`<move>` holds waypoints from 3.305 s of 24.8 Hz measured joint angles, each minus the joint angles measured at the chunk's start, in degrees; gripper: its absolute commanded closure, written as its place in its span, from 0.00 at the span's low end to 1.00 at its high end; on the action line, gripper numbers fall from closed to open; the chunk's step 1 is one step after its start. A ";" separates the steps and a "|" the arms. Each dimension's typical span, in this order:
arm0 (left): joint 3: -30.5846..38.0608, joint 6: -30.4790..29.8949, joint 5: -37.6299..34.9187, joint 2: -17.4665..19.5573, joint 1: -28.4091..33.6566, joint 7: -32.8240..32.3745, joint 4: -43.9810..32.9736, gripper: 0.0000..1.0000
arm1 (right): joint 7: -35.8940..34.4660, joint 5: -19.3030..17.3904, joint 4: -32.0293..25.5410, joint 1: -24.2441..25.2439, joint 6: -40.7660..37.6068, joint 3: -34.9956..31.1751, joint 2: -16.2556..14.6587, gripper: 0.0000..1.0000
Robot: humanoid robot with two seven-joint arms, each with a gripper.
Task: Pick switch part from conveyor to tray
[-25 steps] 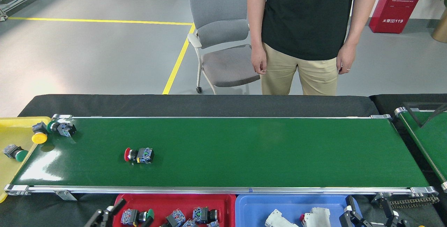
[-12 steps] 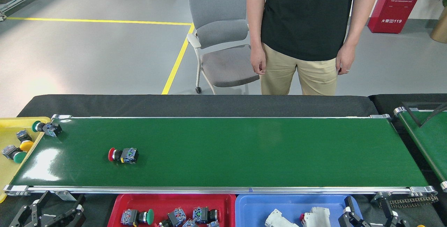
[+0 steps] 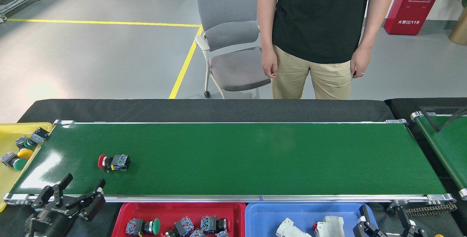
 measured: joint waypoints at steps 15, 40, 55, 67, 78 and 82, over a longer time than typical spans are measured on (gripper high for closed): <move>-3.16 4.02 -0.23 1.91 -11.59 -0.31 15.20 0.00 | -0.01 0.77 0.00 -0.02 -0.02 0.33 0.00 0.00; -8.20 -2.35 6.25 1.79 7.59 2.18 -8.52 0.47 | -0.01 0.78 0.00 -0.46 -0.19 1.64 0.00 0.00; 1.08 -10.95 7.15 -7.41 19.33 2.10 -21.77 0.00 | -0.02 0.78 0.00 -0.44 -0.15 1.66 0.00 0.00; 16.24 -6.30 7.08 -1.54 12.97 6.11 -7.61 0.00 | -0.02 0.84 -0.27 -0.87 -0.12 1.71 1.02 0.00; 14.56 -7.59 7.06 -1.21 14.09 7.85 -7.61 0.00 | 0.16 0.84 -0.54 -2.58 -0.01 1.74 3.76 0.00; 14.56 -7.94 7.06 -1.21 14.13 7.87 -7.59 0.00 | 0.25 0.84 -0.54 -2.35 -0.16 1.74 3.82 0.00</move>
